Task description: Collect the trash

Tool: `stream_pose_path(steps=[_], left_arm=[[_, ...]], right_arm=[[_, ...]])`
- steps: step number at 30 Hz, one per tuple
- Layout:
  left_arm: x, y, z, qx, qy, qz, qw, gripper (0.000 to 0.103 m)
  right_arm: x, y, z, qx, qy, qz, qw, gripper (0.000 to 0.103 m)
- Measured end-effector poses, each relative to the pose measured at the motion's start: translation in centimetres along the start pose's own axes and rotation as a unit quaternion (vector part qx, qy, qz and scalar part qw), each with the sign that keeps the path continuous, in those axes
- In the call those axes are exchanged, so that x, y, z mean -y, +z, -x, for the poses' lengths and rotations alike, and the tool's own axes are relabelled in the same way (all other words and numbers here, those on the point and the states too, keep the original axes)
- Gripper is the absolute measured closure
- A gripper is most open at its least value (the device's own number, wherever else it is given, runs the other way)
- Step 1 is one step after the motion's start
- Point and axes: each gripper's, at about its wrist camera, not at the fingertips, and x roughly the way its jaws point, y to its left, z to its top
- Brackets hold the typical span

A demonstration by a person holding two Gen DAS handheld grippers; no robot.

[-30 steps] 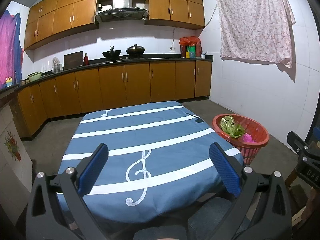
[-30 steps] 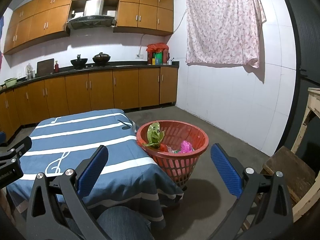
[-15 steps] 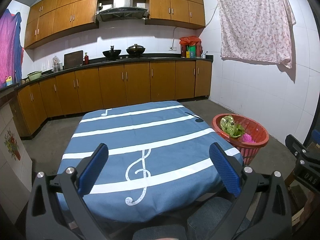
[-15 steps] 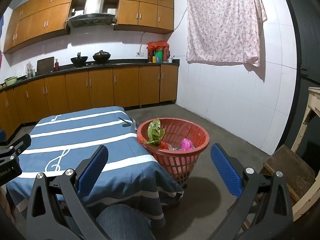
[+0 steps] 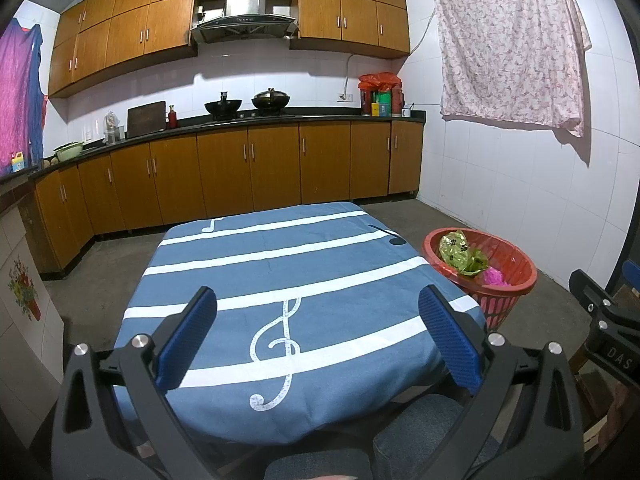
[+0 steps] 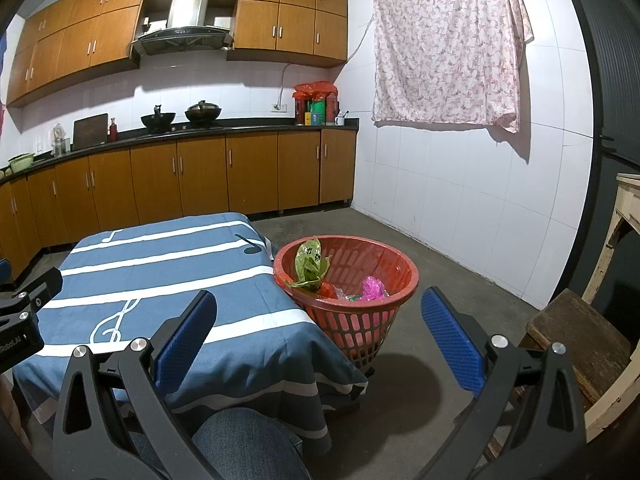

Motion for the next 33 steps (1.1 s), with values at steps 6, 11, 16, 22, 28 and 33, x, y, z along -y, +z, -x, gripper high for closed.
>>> stream_pose_path(steps=[6,11,16,22,28,33], left_arm=[[0.13,-0.04,0.04,0.0,0.0,0.0,1.0,0.004],[0.12,-0.02,0.01,0.0,0.0,0.0,1.0,0.004],[0.12,-0.02,0.01,0.0,0.001,0.0,1.0,0.004],[0.1,-0.05,0.01,-0.001,0.001,0.001,1.0,0.004],[0.32,-0.17,0.11,-0.002,0.003,0.003,1.0,0.004],[0.29,-0.12,0.08,-0.003,0.004,0.004,1.0,0.004]], right_arm=[[0.01,0.01,0.0,-0.001,0.0,-0.001,1.0,0.002],[-0.04,0.0,0.0,-0.001,0.0,-0.001,1.0,0.002],[-0.05,0.0,0.02,-0.002,0.0,-0.001,1.0,0.002],[-0.04,0.02,0.03,-0.002,0.0,-0.001,1.0,0.002],[-0.05,0.02,0.08,-0.002,0.0,0.0,1.0,0.002],[-0.05,0.04,0.08,-0.002,0.0,-0.001,1.0,0.002]])
